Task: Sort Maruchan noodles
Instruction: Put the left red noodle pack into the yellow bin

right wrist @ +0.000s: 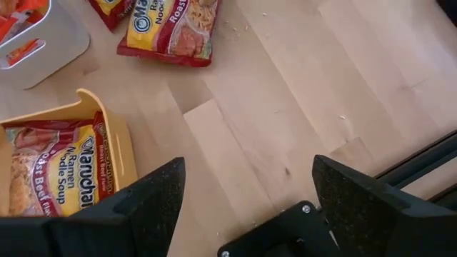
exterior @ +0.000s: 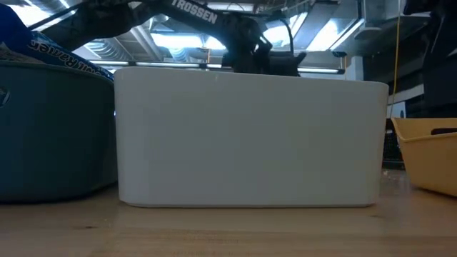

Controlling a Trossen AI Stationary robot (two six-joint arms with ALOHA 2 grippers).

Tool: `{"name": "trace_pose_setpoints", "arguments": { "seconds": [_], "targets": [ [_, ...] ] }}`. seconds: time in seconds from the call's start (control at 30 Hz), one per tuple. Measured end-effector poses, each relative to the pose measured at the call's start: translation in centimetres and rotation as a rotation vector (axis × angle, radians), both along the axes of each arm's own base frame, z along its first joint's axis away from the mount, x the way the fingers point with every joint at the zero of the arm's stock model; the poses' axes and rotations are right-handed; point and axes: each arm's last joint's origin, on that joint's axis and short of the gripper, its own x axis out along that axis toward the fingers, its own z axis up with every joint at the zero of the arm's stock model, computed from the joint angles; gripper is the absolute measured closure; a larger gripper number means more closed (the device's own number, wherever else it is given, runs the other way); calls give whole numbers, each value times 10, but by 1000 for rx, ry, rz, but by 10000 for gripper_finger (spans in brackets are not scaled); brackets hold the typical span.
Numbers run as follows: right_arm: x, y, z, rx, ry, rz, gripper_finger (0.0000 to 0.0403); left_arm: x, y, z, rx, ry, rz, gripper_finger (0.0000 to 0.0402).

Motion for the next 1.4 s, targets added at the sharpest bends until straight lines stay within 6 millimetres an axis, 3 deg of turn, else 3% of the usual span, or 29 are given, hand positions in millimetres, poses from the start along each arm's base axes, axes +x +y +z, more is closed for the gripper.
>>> {"name": "trace_pose_setpoints", "arguments": {
  "seconds": [0.27, 0.57, 0.7, 0.8, 0.93, 1.17, 1.4],
  "targets": [
    [0, -1, 0, -44, -17, -16, 109, -1, 1, 46, 62, 10, 59, 395],
    [3, -2, 2, -75, -52, -25, 109, -12, -9, 78, 33, -1, 115, 395],
    [20, 3, -2, -113, -196, 8, 109, -8, -18, 84, 61, -53, 98, 395],
    [40, 11, -16, -120, -314, 63, 109, -6, -26, 84, 65, -59, 82, 396],
    [68, 19, -49, -179, -398, 93, 109, -4, -33, 84, 74, -66, 65, 395],
    [103, 12, -109, -194, -426, 45, 109, -4, -37, 84, 86, -65, 61, 393],
    [136, -5, -120, -202, -521, 125, 109, -1, -44, 85, 86, -89, 46, 392]
  ]
}}
